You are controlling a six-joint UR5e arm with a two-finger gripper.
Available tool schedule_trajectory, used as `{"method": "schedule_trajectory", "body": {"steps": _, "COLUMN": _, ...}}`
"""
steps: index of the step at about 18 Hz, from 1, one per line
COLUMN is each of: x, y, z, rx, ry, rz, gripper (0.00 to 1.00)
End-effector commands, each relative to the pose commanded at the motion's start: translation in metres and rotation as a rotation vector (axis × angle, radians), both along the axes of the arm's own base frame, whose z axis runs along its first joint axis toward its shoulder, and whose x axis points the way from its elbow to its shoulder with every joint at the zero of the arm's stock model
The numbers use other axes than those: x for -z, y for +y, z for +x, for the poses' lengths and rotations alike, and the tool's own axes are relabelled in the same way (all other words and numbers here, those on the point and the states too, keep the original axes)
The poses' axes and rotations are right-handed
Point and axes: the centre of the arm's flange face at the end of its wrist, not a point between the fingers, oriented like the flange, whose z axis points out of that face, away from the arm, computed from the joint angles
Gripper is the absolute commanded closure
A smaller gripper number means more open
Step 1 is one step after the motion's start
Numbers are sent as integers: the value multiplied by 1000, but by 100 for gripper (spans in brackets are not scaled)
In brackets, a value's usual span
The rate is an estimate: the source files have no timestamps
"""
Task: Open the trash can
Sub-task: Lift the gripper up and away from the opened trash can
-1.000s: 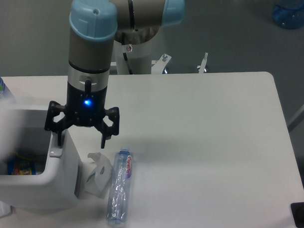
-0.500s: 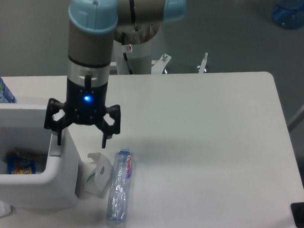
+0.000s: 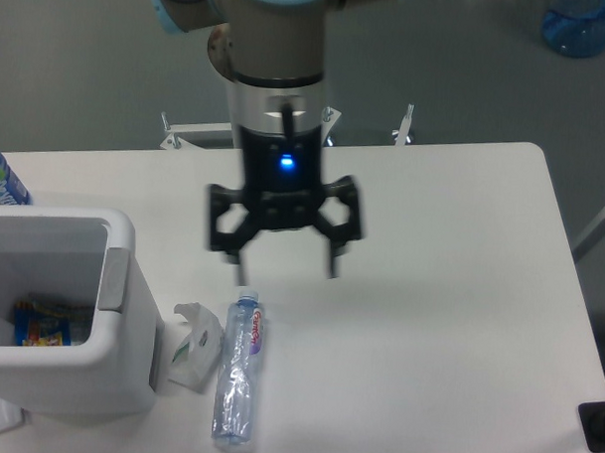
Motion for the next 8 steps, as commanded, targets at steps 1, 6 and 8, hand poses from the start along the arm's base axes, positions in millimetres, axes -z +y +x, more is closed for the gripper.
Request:
{"method": "schedule_trajectory", "body": {"steps": 1, "x": 3, "y": -6, "z": -8, "rx": 5, "ry": 1, "rz": -13, "gripper": 0}}
{"method": "schedule_trajectory", "body": {"steps": 6, "x": 30, "y": -36, "z": -35, "rx": 30, "ry": -19, "rz": -85, "gripper": 0}}
{"method": "schedule_trajectory", "body": {"steps": 8, "x": 32, "y": -47, "z": -47, "rx": 13, "ry": -15, "rz": -95, "gripper": 0}}
